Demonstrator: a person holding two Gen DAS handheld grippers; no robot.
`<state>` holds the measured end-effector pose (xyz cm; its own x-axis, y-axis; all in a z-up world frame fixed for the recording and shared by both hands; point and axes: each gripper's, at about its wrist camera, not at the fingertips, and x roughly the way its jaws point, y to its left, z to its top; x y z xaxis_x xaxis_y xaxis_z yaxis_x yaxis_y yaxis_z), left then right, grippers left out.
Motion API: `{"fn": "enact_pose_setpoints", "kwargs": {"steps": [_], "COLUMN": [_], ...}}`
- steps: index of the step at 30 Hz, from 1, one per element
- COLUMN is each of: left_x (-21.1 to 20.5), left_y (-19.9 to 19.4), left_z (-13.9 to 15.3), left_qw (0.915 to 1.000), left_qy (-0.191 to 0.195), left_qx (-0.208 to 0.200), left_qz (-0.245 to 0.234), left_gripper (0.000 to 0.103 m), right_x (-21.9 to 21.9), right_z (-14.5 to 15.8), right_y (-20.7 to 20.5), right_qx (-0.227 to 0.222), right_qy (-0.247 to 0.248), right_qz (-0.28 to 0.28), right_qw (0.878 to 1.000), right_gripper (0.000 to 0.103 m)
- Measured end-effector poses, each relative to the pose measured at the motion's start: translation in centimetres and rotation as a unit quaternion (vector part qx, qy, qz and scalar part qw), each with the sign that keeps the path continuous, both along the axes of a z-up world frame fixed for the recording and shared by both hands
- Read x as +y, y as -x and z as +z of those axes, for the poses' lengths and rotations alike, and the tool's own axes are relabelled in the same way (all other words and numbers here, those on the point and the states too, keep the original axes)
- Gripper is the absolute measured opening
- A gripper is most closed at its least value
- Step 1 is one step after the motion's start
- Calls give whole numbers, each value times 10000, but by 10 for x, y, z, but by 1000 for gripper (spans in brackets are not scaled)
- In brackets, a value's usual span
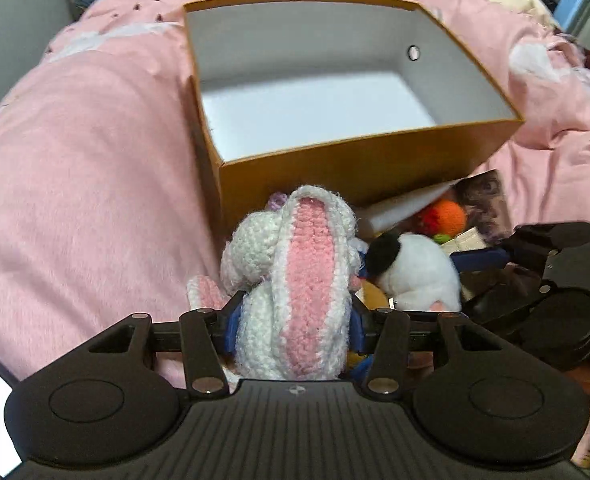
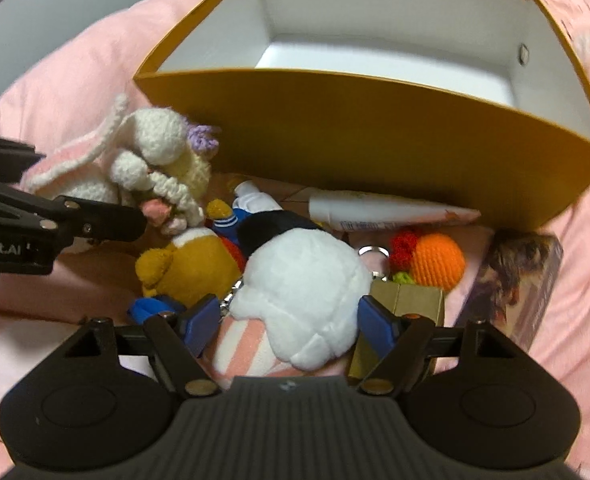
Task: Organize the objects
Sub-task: 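Grasp the knitted bunny with the left tool while the right tool grasps the white-black plush, then carry both plushes into the box and open both tools to release them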
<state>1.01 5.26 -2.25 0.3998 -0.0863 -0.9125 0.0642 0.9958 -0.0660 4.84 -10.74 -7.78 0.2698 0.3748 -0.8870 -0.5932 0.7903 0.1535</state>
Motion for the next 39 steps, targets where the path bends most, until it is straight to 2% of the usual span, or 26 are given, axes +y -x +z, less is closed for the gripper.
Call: {"fn": "enact_pose_setpoints", "kwargs": {"steps": [2, 5, 9, 13, 17, 21, 27, 30, 33, 37, 39], "left_x": [1, 0, -10, -23, -26, -22, -28, -36, -45, -53, -59], "left_y": [-8, -8, -9, -5, -2, 1, 24, 31, 34, 26, 20], "left_z": [0, -1, -1, 2, -1, -2, 26, 46, 68, 87, 91], "left_qw": [9999, 9994, 9966, 9902, 9889, 9925, 9902, 9865, 9778, 9651, 9553], "left_qy": [-100, -332, -745, -1239, -1291, -1108, -793, -570, -505, -403, -463], "left_qx": [37, 54, 8, -169, -216, -315, -1153, -1537, -2029, -2585, -2921], "left_qz": [75, -53, -346, -621, -699, -418, 47, 33, -119, -48, 17], "left_gripper": [58, 59, 60, 60, 57, 53, 52, 52, 50, 51, 50], "right_x": [10, 17, 20, 17, 5, -11, -41, -39, -38, -47, -52], "right_z": [-4, -11, -31, -26, -12, 7, 37, 53, 71, 100, 109], "right_y": [5, 6, -4, 0, 1, 1, -4, -5, -3, -10, -17], "right_qx": [-245, -472, -380, -473, -447, -489, -303, -383, -612, -1029, -1165], "right_qy": [219, 421, 651, 611, 440, 124, -615, -835, -1087, -1180, -1223], "right_qz": [285, 556, 475, 420, 339, 211, -69, -179, -192, -297, -439], "right_qw": [9991, 9965, 9960, 9961, 9975, 9985, 9976, 9956, 9920, 9872, 9847], "right_gripper": [79, 80, 81, 77, 76, 76, 76, 76, 76, 76, 76]}}
